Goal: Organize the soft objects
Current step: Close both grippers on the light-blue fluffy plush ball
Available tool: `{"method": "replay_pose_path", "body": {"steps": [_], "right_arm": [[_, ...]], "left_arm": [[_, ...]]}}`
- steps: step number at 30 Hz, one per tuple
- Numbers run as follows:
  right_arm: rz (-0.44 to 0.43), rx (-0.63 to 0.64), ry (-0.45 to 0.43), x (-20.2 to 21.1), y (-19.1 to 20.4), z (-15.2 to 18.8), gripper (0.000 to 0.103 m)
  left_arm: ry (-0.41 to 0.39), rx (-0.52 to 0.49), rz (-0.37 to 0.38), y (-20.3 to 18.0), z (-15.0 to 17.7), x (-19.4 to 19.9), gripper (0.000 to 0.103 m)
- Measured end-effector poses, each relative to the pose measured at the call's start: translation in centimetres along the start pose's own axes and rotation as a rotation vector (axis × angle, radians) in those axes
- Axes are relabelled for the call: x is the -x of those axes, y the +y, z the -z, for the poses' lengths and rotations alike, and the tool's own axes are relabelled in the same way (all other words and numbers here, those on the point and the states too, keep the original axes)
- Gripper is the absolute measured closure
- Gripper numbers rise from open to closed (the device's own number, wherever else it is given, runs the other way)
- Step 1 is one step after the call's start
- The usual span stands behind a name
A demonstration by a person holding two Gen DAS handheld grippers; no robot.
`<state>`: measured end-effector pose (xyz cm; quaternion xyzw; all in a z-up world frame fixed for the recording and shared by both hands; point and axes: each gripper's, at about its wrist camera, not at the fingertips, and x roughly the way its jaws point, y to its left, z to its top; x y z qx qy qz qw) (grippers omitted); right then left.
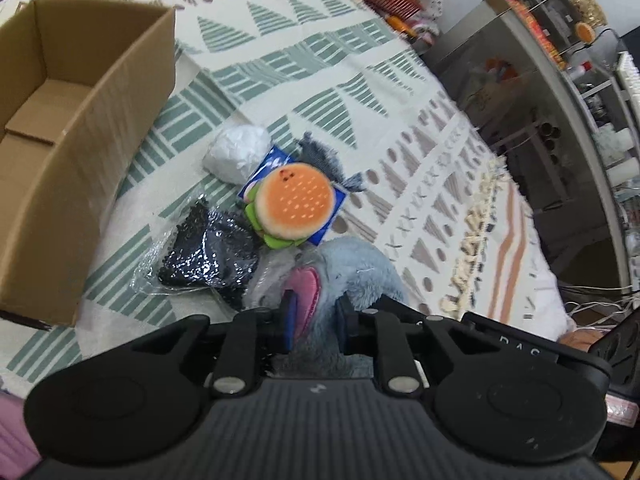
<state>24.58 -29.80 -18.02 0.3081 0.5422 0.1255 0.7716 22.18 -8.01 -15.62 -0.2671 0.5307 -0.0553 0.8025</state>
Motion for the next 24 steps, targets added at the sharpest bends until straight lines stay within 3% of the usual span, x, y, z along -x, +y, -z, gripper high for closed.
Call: {"method": "replay_pose_path", "body": {"steps": [14, 24], "right_arm": [[-0.016, 0.108, -0.138, 5.5, 5.8, 1.3, 0.079], [-0.057, 0.18, -0.162, 5.6, 10.8, 3.0, 0.079]], "left_arm": [[-0.097, -0.075, 0.086, -1.0, -0.6, 6.8, 0.084], [-0.167, -0.064, 0.116, 2.1, -1.2, 11.4, 0.084]]}}
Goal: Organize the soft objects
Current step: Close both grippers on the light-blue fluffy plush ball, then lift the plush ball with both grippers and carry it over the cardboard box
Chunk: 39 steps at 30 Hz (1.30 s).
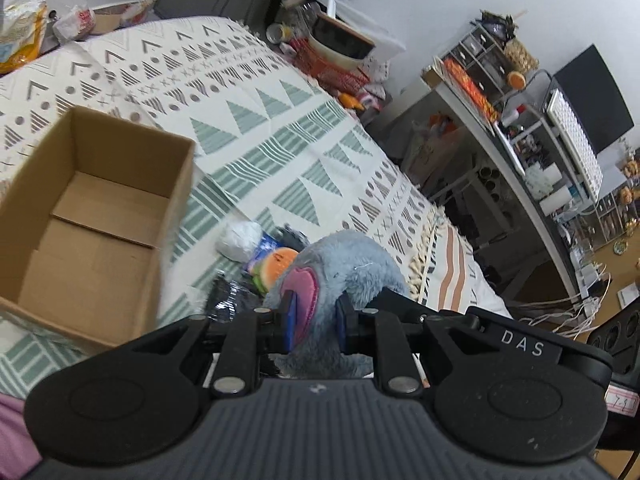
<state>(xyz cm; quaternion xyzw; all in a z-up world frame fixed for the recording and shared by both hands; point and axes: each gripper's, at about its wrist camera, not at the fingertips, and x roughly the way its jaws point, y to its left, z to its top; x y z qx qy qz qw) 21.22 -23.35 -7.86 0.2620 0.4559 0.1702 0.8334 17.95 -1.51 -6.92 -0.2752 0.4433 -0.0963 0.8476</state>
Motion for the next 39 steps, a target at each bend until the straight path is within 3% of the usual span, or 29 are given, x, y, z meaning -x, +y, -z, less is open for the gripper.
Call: {"method": "replay_pose_path", "body": {"steps": [18, 33, 39], "right_arm": [[-0.043, 0.082, 0.034, -4.9, 8.1, 2.4, 0.078], [0.001, 0.136, 0.077, -10.9, 12.2, 4.7, 0.075], [0.051, 0.163, 0.095, -13.1, 13.2, 5.5, 0.075]], "left_arm": [[-0.082, 0.093, -0.01, 8.4, -2.5, 4.7, 0.084], [-0.103, 0.181, -0.037, 15.8, -3.2, 4.0, 0.084], [-0.092, 0.207, -0.008, 18.6, -3.0, 2.7, 0.084]]}}
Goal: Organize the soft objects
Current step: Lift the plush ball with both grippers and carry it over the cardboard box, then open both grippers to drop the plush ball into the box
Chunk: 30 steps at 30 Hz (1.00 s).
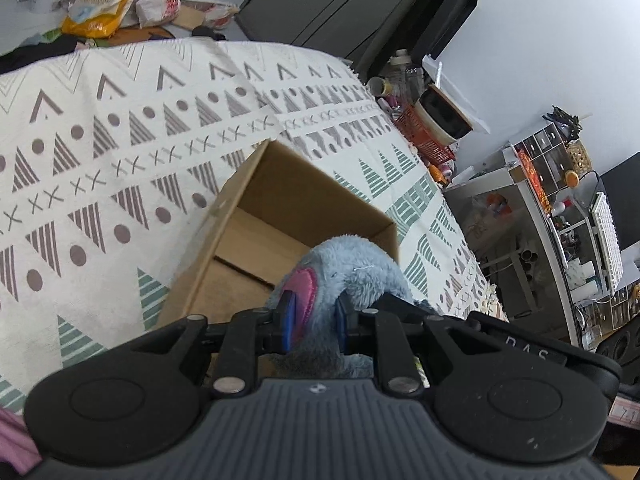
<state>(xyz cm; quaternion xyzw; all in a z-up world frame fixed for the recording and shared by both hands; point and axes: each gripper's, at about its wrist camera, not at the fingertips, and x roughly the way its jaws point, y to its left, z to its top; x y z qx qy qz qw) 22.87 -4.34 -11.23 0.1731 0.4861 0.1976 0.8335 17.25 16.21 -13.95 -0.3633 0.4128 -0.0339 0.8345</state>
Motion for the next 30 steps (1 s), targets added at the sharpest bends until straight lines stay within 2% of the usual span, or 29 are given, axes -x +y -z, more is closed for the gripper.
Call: {"method": "replay_pose_path", "body": {"steps": [10, 14, 15, 16, 18, 23, 24, 27, 30], "right_arm": [[0.043, 0.041, 0.042, -3.2, 1.5, 1.2, 0.074], [0.059, 0.026, 0.053, -3.4, 1.7, 1.4, 0.073], [0.062, 0.024, 0.053, -3.2, 1.7, 1.4, 0.069], [0.062, 0.023, 0.052, -2.9, 1.6, 1.4, 0.059], [0.056, 0.032, 0.03, -1.8, 1.6, 1.4, 0.05], [0.056, 0.067, -0.003, 1.4, 1.3, 1.3, 0.046], [0.055, 0.072, -0.009, 2.1, 1.0, 1.3, 0.042], [0.069, 0.082, -0.037, 3.9, 0.4, 1.3, 0.031], [0.075, 0.08, -0.054, 5.7, -0.8, 1.3, 0.031]], "left_arm": [[-0.001, -0.004, -0.037, 2.7, 0.0, -0.5, 0.084], [0.002, 0.005, -0.052, 3.0, 0.1, -0.2, 0.08], [0.0, 0.004, -0.052, 3.0, 0.2, 0.0, 0.08], [-0.001, 0.002, -0.05, 2.9, 0.2, 0.2, 0.078], [-0.002, -0.006, -0.054, 2.5, 0.4, 0.6, 0.067], [-0.037, -0.06, -0.091, 0.6, 1.1, 1.6, 0.05], [-0.04, -0.071, -0.095, 0.1, 1.3, 1.8, 0.045], [-0.043, -0.105, -0.115, -1.3, 1.9, 2.0, 0.037], [-0.047, -0.137, -0.134, -2.6, 2.4, 2.2, 0.035]]}}
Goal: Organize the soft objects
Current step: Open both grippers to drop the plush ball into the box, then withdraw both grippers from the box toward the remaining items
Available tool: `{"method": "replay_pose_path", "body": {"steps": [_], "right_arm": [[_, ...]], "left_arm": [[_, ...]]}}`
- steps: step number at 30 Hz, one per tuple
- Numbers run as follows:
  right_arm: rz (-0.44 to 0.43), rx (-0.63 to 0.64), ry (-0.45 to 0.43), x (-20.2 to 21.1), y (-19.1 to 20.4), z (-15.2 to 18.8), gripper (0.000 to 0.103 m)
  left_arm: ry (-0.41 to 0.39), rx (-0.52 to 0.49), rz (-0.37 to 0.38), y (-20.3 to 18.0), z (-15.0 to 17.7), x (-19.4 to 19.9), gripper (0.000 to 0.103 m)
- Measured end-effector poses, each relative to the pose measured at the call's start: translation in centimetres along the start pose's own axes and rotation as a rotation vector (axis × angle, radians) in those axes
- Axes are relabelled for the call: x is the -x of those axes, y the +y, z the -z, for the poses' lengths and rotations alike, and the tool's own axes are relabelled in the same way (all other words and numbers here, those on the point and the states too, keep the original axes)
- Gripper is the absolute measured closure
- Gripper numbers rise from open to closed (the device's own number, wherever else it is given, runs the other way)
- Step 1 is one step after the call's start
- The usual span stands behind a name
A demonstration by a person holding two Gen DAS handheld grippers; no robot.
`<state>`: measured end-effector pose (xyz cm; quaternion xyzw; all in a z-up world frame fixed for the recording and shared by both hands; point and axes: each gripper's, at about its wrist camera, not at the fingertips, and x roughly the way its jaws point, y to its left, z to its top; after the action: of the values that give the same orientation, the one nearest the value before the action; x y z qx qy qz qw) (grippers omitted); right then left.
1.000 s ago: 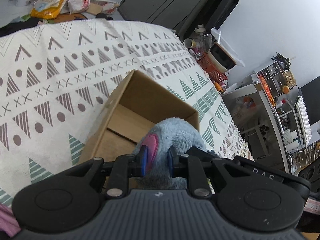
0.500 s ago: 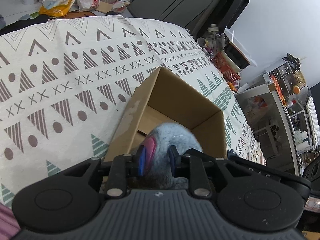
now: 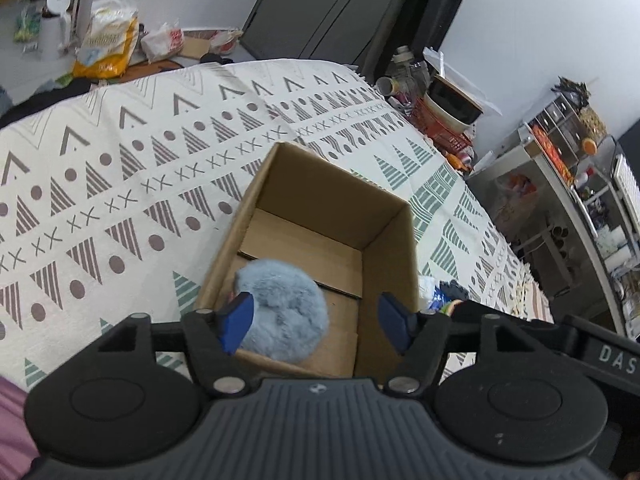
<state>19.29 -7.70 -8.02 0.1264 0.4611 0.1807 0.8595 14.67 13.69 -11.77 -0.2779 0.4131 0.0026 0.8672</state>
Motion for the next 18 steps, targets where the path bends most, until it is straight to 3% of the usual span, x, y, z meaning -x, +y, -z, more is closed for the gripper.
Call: {"method": "replay_pose_path", "body": {"steps": [3, 6, 10, 18], "right_arm": [[0.006, -0.017, -0.012, 1.3, -1.2, 0.0, 0.03], [0.013, -0.023, -0.038, 2.8, -2.3, 0.2, 0.015], [0.03, -0.028, -0.063, 4.7, -4.0, 0.3, 0.009], [0.025, -0.056, -0.103, 8.2, -7.4, 0.7, 0.007]], "left_arm": [[-0.014, -0.046, -0.025, -1.3, 0.5, 0.7, 0.033], [-0.029, -0.08, -0.054, -2.6, 1.2, 1.5, 0.031], [-0.032, -0.11, -0.071, -4.5, 2.0, 2.3, 0.031], [-0.042, -0.182, -0.058, -8.5, 3.2, 3.8, 0.03]]}}
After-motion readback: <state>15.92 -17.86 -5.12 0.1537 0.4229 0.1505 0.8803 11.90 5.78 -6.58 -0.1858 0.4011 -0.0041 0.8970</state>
